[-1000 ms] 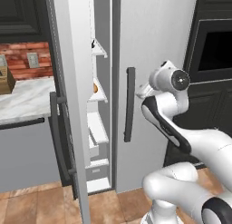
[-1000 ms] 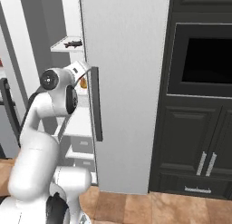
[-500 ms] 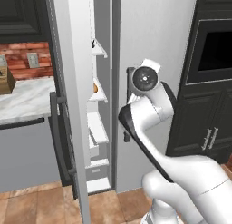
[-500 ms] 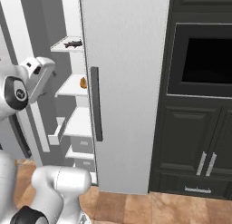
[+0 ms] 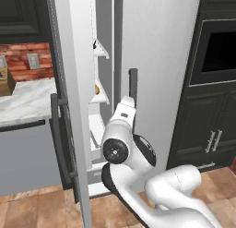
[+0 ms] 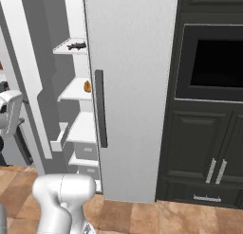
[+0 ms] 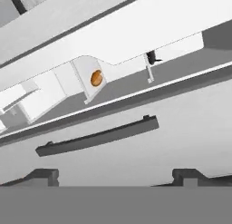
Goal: There's a fish in the fridge that needs to be moved to the freezer for freezing. Pick up the fish from the fridge, place it on any shelf in the freezer, and close the fridge and freezer doors when done.
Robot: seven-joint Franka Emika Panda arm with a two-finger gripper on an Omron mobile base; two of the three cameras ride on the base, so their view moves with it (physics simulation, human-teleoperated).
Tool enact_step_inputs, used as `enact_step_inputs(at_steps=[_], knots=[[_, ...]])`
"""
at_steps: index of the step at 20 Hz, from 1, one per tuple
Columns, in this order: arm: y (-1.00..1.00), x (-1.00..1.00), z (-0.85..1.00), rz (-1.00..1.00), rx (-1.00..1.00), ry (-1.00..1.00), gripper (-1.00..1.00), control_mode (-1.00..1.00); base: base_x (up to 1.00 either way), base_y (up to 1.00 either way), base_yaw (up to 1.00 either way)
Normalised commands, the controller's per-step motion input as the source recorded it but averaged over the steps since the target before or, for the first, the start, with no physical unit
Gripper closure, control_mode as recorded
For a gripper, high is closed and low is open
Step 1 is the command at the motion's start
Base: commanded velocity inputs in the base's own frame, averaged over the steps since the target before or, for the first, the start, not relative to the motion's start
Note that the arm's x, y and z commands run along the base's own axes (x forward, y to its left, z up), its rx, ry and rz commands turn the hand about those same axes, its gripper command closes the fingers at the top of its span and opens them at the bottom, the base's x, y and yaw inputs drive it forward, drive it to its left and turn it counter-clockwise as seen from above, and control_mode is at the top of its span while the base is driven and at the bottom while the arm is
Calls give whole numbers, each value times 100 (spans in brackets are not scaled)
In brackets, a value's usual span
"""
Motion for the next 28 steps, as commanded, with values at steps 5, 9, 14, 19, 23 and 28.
enact_step_inputs(at_steps=[5,9,14,19,23,28], knots=[[100,-13,0,0,-25,8,-100,-100,0,0,0],[99,10,-28,-1,-19,19,-100,-100,0,0,0],[100,7,-27,-11,-35,9,-100,-100,0,0,0],[90,15,-31,-11,-33,14,-100,-100,0,0,0],[58,33,-55,-5,-25,10,-100,-100,0,0,0],[2,38,-59,0,-12,5,-100,-100,0,0,0]])
